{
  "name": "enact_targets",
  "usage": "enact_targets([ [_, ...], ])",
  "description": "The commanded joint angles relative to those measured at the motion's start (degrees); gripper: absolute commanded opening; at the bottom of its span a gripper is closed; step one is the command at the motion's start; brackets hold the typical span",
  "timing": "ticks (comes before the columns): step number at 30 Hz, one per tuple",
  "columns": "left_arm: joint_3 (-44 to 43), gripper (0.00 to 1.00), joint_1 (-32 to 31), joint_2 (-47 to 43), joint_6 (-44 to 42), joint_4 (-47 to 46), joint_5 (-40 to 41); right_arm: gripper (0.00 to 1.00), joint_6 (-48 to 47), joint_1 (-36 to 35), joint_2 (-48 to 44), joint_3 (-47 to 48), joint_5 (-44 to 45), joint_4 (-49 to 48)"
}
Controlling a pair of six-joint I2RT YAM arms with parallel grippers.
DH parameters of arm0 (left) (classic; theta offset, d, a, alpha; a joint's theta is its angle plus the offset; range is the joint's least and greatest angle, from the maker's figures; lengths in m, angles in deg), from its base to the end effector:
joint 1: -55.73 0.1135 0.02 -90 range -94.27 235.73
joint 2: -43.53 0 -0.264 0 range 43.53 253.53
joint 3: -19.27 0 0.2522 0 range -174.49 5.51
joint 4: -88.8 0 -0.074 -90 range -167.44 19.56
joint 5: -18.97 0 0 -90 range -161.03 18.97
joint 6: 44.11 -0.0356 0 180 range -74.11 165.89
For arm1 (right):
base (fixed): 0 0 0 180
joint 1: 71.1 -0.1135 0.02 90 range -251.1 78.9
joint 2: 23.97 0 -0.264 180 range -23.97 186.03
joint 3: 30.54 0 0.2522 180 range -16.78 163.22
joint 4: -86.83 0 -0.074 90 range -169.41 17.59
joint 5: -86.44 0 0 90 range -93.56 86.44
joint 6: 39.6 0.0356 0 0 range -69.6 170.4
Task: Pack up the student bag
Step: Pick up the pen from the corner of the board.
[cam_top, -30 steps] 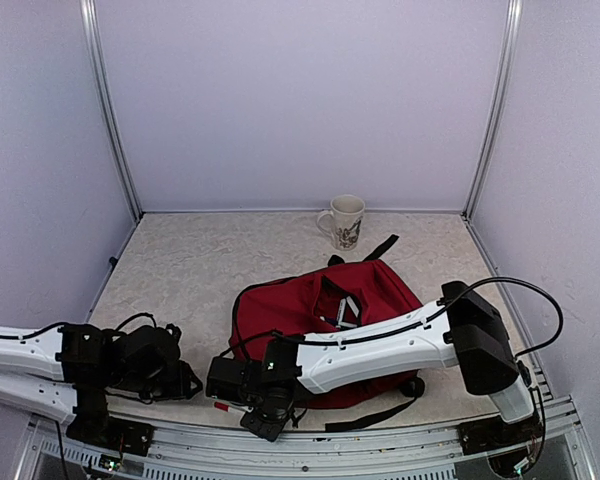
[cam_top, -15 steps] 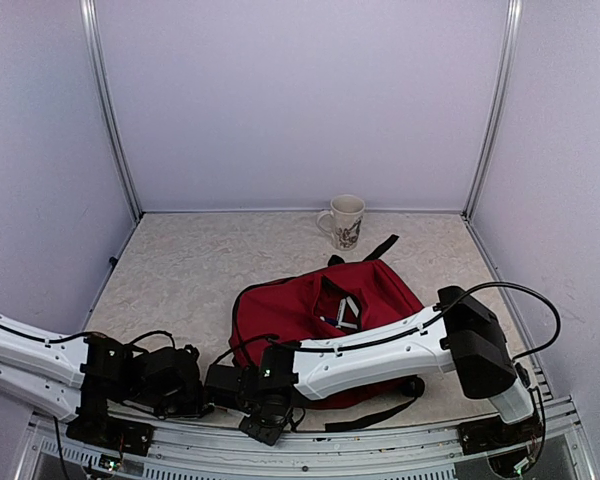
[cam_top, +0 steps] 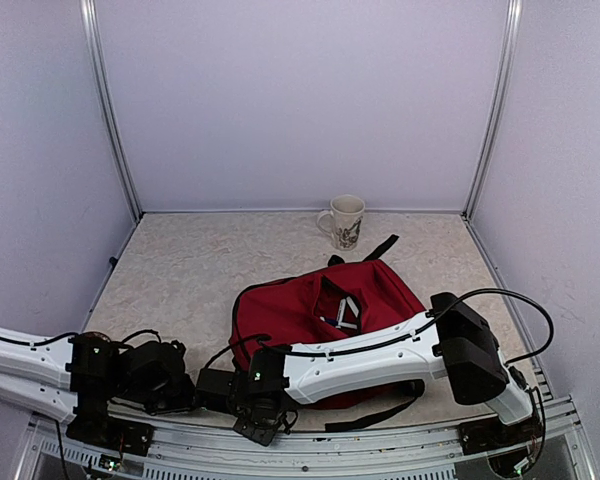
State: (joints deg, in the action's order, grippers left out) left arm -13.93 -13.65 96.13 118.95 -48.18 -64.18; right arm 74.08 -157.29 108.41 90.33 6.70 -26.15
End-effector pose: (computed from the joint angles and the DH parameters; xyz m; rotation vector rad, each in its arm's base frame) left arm 0.0562 -0.1372 0.1425 -0.1317 2.8115 -0.5997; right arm 0.0373 0.4653 0.1513 -1.4718 2.4750 0.0882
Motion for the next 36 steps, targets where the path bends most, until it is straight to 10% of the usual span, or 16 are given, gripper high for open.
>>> enact_targets([
  [1,1.27,0.24,1.27,-3.07,-0.28,3.87,0.62,0.0,0.87,0.08,1.87,-0.89,1.68,2.65],
  [36,-0.16,0.25,1.97,0.43,-3.1,3.27,1.18,0.0,5.89,-3.35,-7.71,-14.15,-7.06,-1.16],
])
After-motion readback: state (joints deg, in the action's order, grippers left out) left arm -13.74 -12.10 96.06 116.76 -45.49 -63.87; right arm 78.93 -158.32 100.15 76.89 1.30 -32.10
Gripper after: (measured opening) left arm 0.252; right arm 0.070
